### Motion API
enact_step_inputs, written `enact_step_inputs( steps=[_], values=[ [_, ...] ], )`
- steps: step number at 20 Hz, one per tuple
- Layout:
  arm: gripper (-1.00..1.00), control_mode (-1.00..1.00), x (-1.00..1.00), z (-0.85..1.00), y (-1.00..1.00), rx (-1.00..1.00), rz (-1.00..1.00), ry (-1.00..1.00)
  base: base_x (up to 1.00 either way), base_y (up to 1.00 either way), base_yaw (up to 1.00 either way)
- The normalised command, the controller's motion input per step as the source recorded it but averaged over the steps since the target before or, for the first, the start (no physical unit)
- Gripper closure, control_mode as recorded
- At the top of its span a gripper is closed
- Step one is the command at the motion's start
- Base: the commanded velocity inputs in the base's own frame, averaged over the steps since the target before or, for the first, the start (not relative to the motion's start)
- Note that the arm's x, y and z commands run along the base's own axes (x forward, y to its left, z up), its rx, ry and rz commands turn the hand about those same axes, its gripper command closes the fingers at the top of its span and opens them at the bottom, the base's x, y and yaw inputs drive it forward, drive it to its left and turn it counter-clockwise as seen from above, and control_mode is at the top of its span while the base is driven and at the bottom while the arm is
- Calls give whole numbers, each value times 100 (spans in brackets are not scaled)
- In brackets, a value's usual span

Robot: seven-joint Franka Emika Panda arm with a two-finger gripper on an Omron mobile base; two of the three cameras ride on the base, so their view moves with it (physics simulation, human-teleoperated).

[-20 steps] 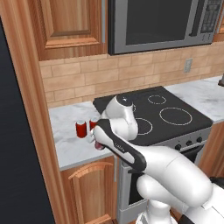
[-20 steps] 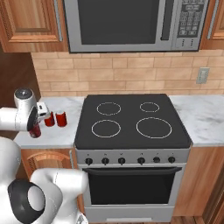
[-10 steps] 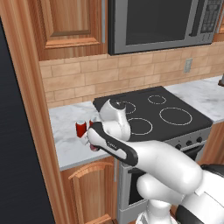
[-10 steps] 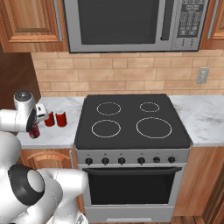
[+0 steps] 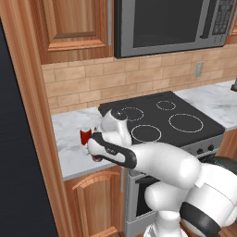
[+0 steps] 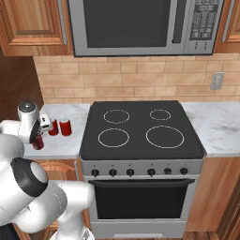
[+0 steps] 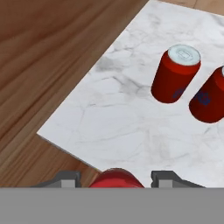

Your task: Four empty soda cans are scattered around the kitchen. Gather all the cans and cluster them next to the stove for recycling.

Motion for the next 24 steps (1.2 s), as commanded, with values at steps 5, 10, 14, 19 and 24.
enact_step_inputs(
  steps=[5, 10, 14, 19, 24],
  values=[
    [100, -100, 20, -18, 18, 0, 0, 0, 0, 0, 0],
    [100, -100, 21, -19, 15, 0, 0, 0, 0, 0, 0],
    [100, -100, 25, -23, 24, -1, 0, 0, 0, 0, 0],
    [100, -100, 27, -20, 24, -1, 0, 0, 0, 0, 0],
    [100, -100, 26, -20, 17, 0, 0, 0, 0, 0, 0]
  ],
)
